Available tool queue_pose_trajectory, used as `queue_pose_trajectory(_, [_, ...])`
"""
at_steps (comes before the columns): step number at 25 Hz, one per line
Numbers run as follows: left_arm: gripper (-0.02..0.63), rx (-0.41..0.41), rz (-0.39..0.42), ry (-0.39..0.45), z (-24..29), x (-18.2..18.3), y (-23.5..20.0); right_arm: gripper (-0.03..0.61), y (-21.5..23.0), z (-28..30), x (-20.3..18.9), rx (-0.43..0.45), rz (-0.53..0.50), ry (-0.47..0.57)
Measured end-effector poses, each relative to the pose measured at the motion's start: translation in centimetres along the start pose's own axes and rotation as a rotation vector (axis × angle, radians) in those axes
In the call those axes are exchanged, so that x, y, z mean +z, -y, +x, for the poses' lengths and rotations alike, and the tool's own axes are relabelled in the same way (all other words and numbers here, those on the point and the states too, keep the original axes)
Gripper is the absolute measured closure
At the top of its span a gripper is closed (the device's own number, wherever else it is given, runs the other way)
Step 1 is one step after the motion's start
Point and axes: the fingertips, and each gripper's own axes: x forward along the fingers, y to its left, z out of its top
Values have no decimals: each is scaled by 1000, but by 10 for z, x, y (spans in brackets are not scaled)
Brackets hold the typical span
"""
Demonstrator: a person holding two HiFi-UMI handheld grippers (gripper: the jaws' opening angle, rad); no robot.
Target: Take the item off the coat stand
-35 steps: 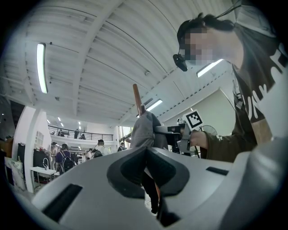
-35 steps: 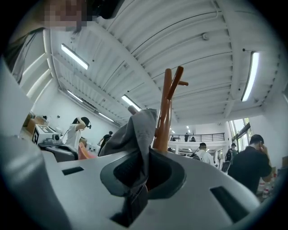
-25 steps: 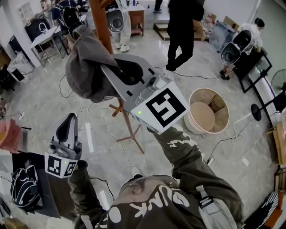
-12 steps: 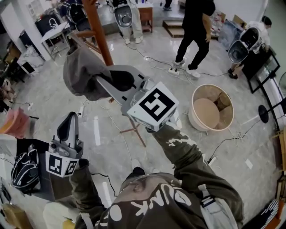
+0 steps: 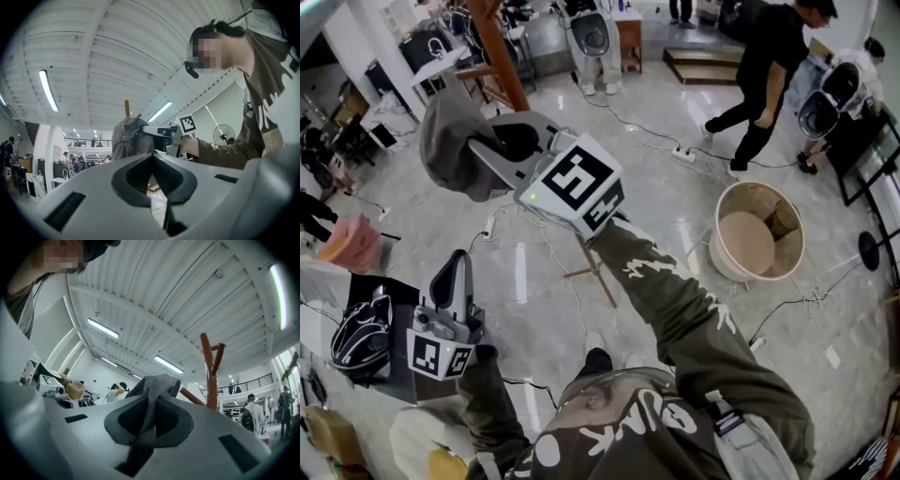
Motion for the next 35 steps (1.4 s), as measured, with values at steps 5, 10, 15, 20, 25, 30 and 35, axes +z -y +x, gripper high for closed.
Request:
queue_pose_trajectory(5, [609, 5, 17, 11, -7, 5, -2, 549, -15, 21, 3, 51, -9, 8])
queue_pose_trajectory(10, [609, 24, 25, 25, -19, 16, -7, 549, -43, -11, -4, 67, 24, 13])
queue_pose_trajectory(15, [609, 37, 26, 6, -41, 21, 13, 549, -58, -89, -48, -5, 58, -38])
queue_pose_trajectory(20, [609, 52, -16, -51, -61, 13, 29, 549, -56, -164, -90, -83, 119, -152])
queue_pose_trajectory(25, [609, 36, -24, -73, -75, 18, 42, 549, -63, -202, -85, -143, 131, -168])
queue_pose_trajectory(30, [609, -19, -26, -55, -98, 32, 64, 549, -95, -221, -61, -183, 107, -172])
queue_pose_trajectory(35, [609, -60, -37, -4, -162, 47, 80, 549, -166, -235, -35, -238, 80, -186])
